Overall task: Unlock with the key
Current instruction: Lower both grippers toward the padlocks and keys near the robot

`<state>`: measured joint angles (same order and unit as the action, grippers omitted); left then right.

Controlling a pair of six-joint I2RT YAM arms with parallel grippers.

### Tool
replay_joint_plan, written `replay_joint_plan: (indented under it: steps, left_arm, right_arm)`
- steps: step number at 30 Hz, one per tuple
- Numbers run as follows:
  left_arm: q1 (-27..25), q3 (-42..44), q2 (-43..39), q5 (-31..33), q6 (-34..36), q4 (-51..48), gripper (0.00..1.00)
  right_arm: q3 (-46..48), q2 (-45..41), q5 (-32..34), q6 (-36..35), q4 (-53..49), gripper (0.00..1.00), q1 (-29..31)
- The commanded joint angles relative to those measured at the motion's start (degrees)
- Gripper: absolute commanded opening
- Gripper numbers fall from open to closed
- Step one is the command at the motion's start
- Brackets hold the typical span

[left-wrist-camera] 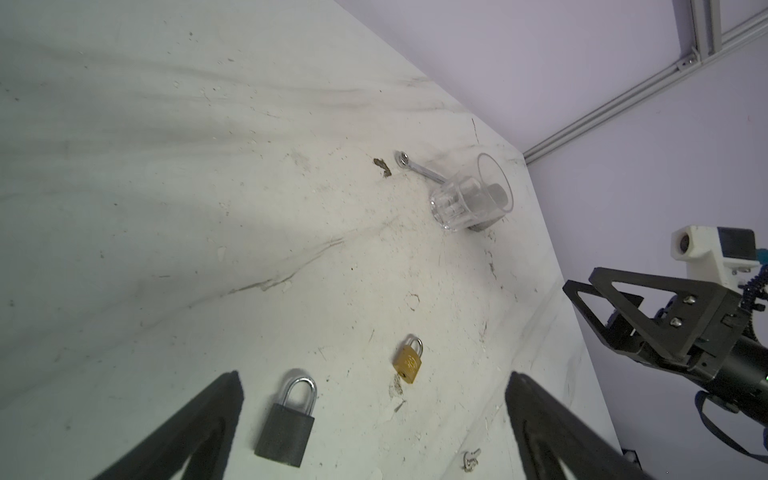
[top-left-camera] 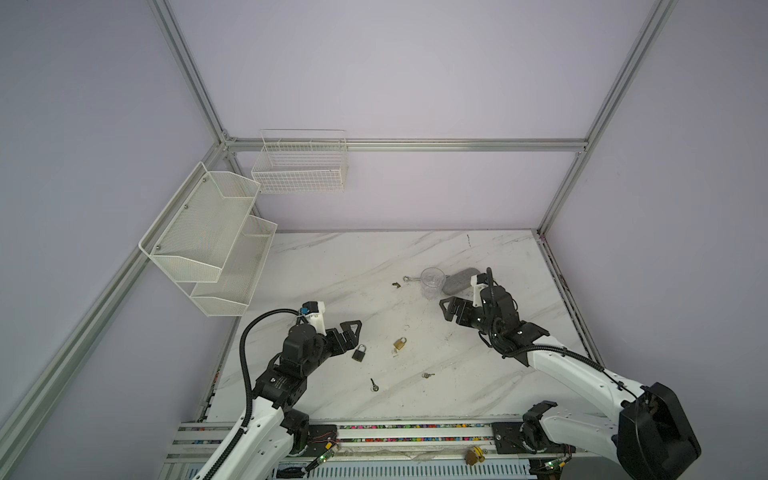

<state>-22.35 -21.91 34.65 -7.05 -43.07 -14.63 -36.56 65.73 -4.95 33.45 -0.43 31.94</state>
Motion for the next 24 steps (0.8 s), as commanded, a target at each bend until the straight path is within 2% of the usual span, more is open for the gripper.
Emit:
replay_joint_plan:
  steps: [1, 12, 20, 24]
  left_arm:
    - [-4.56, -5.68, 0.52, 3.58, -1.58, -0.48, 1.00]
    - [-19.26, -5.36, 5.98, 12.85, -4.41, 1.60, 1.00]
    - [-24.20, -4.21, 8.60, 15.94, -7.32, 4.29, 1.00]
    - [-25.33, -3.95, 8.91, 16.63, -9.11, 4.86, 1.00]
  right_arm:
    - [1.53, -1.63, 2.68, 3.53, -6.15, 0.97, 4.54]
    - [2.97, 2.61, 5.89, 13.19, -8.78, 0.97, 22.81]
    - [3.51, 5.78, 9.95, 20.06, -9.37, 0.94, 32.89]
    - [5.06, 6.50, 10.12, 22.58, -7.91, 0.92, 35.22]
